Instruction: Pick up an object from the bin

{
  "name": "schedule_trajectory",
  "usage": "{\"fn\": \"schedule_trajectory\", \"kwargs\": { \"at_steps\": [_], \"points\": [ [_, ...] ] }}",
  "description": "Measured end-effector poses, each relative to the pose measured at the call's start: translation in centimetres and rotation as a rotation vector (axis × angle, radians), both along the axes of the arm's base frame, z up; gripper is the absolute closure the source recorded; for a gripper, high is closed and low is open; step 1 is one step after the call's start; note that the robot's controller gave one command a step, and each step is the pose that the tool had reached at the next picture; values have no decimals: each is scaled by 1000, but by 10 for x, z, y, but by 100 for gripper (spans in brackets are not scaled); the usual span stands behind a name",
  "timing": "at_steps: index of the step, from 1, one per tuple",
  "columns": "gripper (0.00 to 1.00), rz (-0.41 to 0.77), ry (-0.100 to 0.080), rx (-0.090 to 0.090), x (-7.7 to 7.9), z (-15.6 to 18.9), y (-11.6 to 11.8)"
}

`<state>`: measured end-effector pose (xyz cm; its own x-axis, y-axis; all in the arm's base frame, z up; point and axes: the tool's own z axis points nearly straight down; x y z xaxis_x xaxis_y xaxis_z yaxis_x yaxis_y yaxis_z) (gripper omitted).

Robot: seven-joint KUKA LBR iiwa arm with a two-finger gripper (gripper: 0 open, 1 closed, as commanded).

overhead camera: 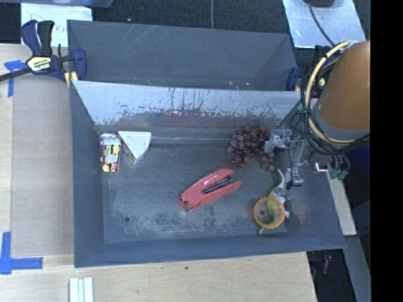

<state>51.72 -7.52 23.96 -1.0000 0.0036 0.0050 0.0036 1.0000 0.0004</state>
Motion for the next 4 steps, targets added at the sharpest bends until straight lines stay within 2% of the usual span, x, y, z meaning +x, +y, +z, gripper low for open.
{"fn": "schedule_trajectory", "kwargs": {
  "at_steps": [1,2,3,4],
  "points": [
    [0,3,-9,-1,1,5,0],
    [0,104,-13,-2,22,-69,43],
    [0,350,-14,-4,-1,-77,-32],
    [0,491,-14,1,28,-94,35]
  ]
}}
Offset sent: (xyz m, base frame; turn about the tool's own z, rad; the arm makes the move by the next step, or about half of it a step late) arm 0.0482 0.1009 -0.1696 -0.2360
